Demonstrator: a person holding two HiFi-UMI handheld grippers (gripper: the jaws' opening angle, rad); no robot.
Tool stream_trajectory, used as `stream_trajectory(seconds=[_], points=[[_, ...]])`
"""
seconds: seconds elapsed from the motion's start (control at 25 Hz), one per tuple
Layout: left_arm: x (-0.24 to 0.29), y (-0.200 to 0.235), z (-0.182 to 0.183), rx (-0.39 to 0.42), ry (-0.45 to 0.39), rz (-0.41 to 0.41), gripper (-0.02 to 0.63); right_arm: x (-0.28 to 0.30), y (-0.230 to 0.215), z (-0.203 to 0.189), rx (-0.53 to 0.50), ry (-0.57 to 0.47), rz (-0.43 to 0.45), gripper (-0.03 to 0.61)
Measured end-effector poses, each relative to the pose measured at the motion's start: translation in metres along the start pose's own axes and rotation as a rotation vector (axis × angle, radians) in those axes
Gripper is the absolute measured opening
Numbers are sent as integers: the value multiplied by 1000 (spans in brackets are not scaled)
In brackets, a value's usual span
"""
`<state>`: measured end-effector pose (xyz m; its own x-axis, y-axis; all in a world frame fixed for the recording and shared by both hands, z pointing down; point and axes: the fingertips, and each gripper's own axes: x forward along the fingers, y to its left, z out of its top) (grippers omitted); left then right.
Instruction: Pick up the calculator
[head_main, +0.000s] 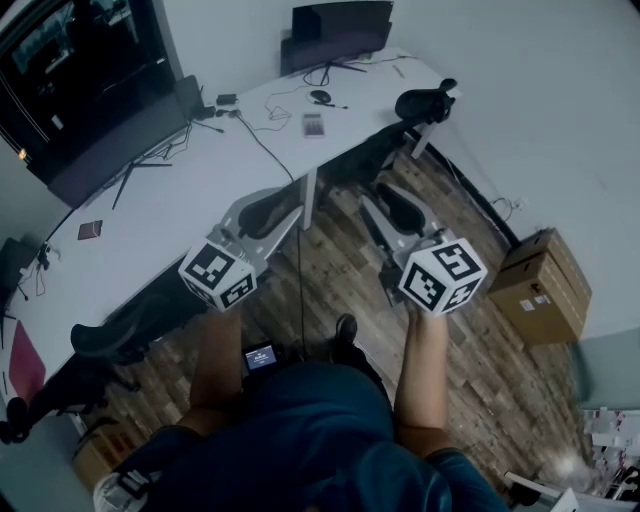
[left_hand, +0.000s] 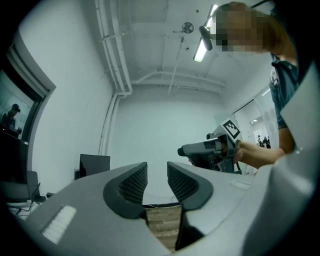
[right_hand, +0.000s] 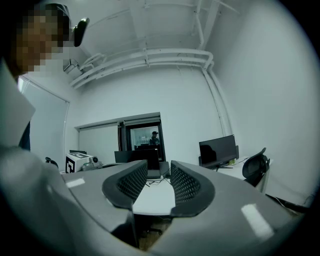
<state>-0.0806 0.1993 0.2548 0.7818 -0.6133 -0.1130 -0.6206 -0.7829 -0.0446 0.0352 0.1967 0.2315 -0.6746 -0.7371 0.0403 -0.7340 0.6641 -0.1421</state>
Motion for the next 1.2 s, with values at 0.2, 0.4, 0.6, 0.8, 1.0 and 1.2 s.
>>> stream_trajectory(seconds=[0.2,0.4,0.6,0.8,1.0,1.2], points=[[9,29,0,7,8,66,123,33,-18,3,4,8,65,146],[29,52,-12,8,30,131,123,63,-48,2,18,22,126,146],[53,72,-21,12,50,189,123,91,-81,5,31,30,182,146],[70,89,-23,14,59,255,123,115,-104,11,40,34,246,146],[83,105,-26,35,83,320,123,138,-124,13,48,45,308,146],[92,114,-24,50,95,377,123,151,-136,18,55,40,367,146]])
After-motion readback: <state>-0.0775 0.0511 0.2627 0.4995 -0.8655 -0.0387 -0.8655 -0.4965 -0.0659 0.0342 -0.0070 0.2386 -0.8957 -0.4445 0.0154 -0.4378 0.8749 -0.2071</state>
